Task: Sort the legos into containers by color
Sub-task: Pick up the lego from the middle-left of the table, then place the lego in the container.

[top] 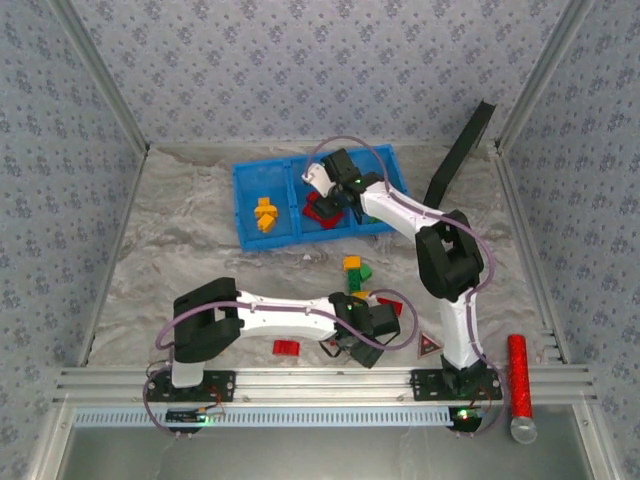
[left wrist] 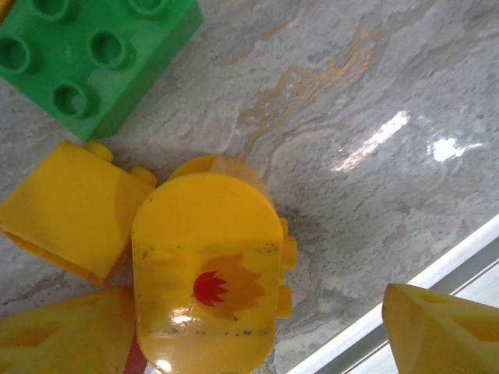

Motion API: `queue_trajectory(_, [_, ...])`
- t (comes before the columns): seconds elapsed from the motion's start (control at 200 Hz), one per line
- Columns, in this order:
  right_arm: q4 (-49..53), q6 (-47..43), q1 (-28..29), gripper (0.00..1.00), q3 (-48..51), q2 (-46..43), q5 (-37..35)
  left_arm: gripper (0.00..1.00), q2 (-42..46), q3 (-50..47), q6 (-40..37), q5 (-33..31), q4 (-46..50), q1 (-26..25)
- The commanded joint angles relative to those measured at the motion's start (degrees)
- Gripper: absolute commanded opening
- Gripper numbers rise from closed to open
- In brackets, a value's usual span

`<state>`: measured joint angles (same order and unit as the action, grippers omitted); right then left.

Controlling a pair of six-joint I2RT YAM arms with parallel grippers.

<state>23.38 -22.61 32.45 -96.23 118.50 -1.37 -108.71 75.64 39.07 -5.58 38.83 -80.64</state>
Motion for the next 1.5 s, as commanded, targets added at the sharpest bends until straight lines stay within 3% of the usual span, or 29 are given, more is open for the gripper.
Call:
queue_trajectory(0.0, [1.9, 1.6, -1.5, 0.63, 1.0, -2.3, -2.1, 0.78, -0.8, 1.0, 1.6, 0.0, 2.7, -0.2])
queue_trajectory(0.26, [2.2, 2.1, -1.9, 0.63, 1.1, -3.2, -2.8, 0.70, -3.3, 2.6, 2.4, -1.6, 3.4, -0.1])
queue_trajectory(0.465, [3.2, 3.5, -2.1, 0.63, 2.7, -7.4, -3.7, 0.50, -4.9, 4.3, 3.6, -3.7, 4.5, 0.4])
queue_trajectory(0.585, [4.7, 6.0, -2.4, 0.64, 4.0, -10.7, -4.0, 0.47, -5.0, 4.5, 4.0, -3.7, 5.5, 1.0])
queue_trajectory(0.855, [8.1, 13.0, -3.7, 0.69, 11.4, -21.7, -4.6, 0.35, 4.6, -0.6, 2.3, -3.9, 4.2, 3.7])
queue_trajectory(0.965, [15.3, 18.6, -5.7, 0.72, 11.6, -24.5, -2.4, 0.34, 11.6, -1.5, -2.1, -6.3, 6.4, 7.6])
queue_trajectory(1.184, [14.5, 24.5, -7.9, 0.74, 21.7, -32.7, 1.7, 0.32, 22.1, 3.1, -14.1, -10.3, 11.0, 20.1])
queue_trajectory(1.499, [11.9, 30.2, -9.1, 0.76, 35.9, -38.6, 11.5, 0.32, 26.1, 4.8, -20.0, -13.5, 7.7, 35.7])
